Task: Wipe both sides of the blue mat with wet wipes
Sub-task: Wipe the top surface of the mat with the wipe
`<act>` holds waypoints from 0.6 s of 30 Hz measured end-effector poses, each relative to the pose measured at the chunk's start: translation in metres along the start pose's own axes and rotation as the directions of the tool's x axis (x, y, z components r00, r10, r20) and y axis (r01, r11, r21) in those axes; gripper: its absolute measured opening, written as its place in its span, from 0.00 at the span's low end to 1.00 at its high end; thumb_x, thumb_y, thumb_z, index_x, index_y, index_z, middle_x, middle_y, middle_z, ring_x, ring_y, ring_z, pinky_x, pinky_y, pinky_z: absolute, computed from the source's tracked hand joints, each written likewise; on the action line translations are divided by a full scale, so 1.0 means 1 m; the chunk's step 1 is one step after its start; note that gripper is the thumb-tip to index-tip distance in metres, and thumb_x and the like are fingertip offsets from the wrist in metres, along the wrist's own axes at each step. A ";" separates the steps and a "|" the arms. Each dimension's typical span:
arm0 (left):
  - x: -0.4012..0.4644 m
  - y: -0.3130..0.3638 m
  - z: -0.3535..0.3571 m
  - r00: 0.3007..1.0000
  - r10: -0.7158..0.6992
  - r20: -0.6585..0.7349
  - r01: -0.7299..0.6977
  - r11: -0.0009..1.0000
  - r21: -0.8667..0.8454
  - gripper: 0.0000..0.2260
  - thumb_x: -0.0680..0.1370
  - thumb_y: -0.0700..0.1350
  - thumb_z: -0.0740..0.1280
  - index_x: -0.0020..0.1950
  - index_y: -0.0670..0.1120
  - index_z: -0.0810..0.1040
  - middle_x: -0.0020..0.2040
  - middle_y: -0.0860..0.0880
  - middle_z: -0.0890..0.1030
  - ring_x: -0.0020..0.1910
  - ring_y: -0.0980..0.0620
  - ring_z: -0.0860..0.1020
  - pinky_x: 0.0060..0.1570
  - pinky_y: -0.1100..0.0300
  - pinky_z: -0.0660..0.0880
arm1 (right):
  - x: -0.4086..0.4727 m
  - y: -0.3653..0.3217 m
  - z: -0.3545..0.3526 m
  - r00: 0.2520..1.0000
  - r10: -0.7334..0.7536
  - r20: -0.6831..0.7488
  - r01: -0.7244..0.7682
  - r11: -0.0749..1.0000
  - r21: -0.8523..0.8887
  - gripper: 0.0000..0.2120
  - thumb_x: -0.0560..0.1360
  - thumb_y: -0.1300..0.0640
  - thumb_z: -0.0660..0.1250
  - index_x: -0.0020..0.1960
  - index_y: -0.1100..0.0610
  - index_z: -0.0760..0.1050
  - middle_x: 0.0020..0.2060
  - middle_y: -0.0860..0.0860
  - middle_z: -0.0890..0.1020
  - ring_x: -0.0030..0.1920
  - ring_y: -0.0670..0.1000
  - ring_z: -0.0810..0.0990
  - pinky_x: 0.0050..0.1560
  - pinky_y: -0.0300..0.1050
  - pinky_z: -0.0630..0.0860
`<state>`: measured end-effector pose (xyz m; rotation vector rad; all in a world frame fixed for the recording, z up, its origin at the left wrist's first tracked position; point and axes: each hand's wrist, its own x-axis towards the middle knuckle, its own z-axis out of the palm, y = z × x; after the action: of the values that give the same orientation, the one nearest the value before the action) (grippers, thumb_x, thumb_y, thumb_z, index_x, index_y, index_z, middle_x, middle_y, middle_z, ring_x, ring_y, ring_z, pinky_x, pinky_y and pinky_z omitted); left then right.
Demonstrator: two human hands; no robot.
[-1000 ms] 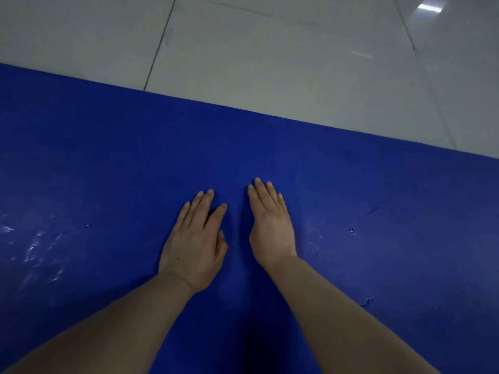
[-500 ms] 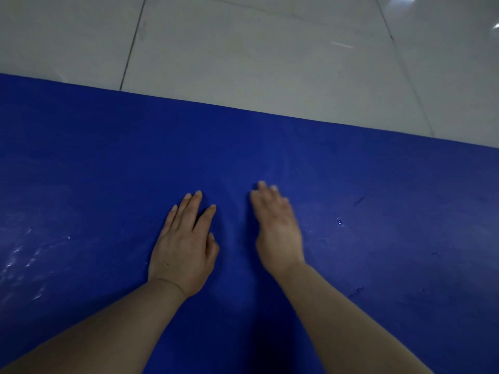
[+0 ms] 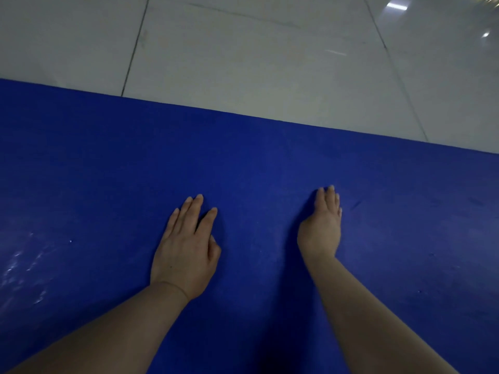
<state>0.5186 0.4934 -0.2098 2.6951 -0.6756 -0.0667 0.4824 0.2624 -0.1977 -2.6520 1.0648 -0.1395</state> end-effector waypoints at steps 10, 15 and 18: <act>0.001 -0.002 0.001 1.000 0.002 0.019 -0.002 1.000 -0.002 0.22 0.77 0.46 0.55 0.69 0.42 0.72 0.73 0.40 0.66 0.73 0.44 0.63 0.72 0.51 0.54 | 0.025 -0.055 0.013 0.881 -0.456 0.123 0.464 0.885 -0.039 0.32 0.73 0.73 0.56 0.75 0.62 0.57 0.76 0.56 0.54 0.76 0.56 0.51 0.75 0.46 0.46; 0.002 -0.002 0.000 1.000 -0.001 0.031 0.002 0.999 -0.032 0.24 0.76 0.48 0.51 0.68 0.43 0.74 0.73 0.42 0.67 0.73 0.45 0.63 0.72 0.52 0.53 | 0.060 -0.033 0.008 0.999 -0.036 0.004 0.036 0.999 -0.019 0.32 0.74 0.72 0.54 0.77 0.60 0.52 0.77 0.53 0.50 0.77 0.52 0.45 0.75 0.43 0.40; 0.004 0.000 -0.001 1.000 -0.018 -0.015 0.016 0.994 -0.105 0.18 0.75 0.44 0.60 0.64 0.44 0.76 0.73 0.43 0.66 0.74 0.46 0.62 0.74 0.52 0.55 | 0.057 -0.035 0.011 0.993 -0.118 0.026 0.118 0.993 0.009 0.32 0.75 0.69 0.54 0.77 0.60 0.51 0.77 0.52 0.49 0.77 0.50 0.45 0.75 0.41 0.39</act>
<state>0.5227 0.4917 -0.2084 2.5981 -0.6270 -0.0832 0.5493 0.2499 -0.1987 -2.7023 0.8978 -0.1320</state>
